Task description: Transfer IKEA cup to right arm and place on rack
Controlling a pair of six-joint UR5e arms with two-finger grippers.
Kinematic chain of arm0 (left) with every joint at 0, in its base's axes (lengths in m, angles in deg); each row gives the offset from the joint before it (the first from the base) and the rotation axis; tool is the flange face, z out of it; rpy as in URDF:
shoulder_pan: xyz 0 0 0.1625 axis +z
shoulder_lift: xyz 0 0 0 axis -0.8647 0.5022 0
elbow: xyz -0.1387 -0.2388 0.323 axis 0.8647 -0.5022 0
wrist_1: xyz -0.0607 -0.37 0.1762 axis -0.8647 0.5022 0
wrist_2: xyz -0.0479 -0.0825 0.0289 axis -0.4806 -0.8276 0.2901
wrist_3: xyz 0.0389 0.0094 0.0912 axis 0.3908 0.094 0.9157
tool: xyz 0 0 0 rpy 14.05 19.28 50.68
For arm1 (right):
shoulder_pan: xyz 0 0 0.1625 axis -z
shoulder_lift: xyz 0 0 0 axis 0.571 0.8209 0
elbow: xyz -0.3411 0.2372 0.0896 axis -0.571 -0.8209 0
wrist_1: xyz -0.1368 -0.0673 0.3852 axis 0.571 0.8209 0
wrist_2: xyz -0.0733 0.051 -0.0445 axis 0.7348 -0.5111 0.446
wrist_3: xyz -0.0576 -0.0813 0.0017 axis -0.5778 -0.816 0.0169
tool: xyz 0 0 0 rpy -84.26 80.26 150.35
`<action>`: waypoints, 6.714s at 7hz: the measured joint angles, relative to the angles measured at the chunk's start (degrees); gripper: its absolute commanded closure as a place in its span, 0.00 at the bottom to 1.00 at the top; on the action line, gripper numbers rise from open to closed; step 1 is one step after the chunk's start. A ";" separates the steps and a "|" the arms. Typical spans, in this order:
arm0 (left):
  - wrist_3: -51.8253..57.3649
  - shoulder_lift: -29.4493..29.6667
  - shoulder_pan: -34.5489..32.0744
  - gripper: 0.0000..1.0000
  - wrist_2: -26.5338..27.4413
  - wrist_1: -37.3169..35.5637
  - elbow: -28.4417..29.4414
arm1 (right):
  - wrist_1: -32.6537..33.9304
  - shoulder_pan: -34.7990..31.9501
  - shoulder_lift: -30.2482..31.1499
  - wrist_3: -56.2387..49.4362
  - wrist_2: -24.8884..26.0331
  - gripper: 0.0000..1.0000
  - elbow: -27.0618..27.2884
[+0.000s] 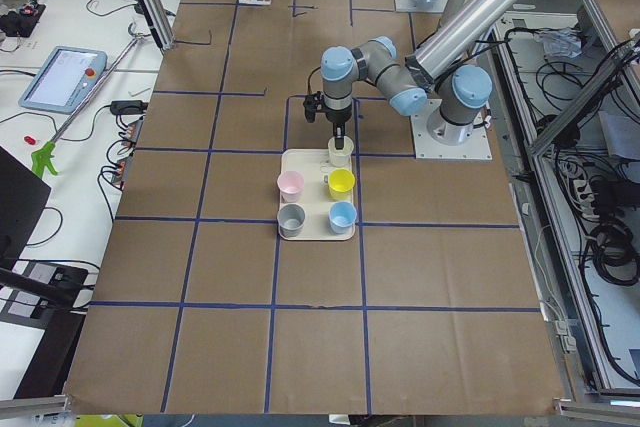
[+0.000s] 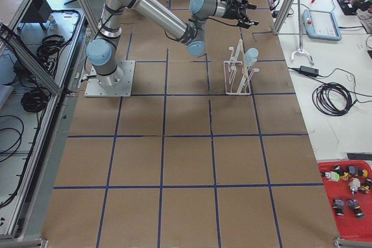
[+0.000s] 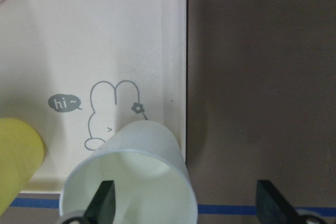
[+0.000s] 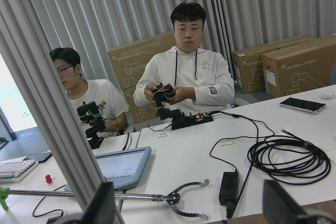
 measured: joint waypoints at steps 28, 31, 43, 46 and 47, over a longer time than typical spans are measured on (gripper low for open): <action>-15.44 8.22 -28.94 0.99 -61.92 -59.10 6.99 | 2.39 -7.75 14.10 71.56 -16.19 0.00 17.83; -17.93 8.27 -29.14 0.97 -62.08 -65.64 3.47 | -2.19 -9.47 14.70 72.38 -15.82 0.01 18.23; -18.38 8.27 -30.09 0.95 -61.99 -66.14 3.06 | -18.50 -13.96 9.92 80.03 -16.20 0.01 9.53; -18.36 8.19 -30.09 0.94 -61.95 -66.14 3.06 | -18.50 -14.96 8.54 80.03 -16.27 0.07 8.43; -18.32 8.13 -30.09 0.94 -61.92 -66.14 3.06 | -18.50 -15.02 8.45 80.02 -16.27 0.19 8.33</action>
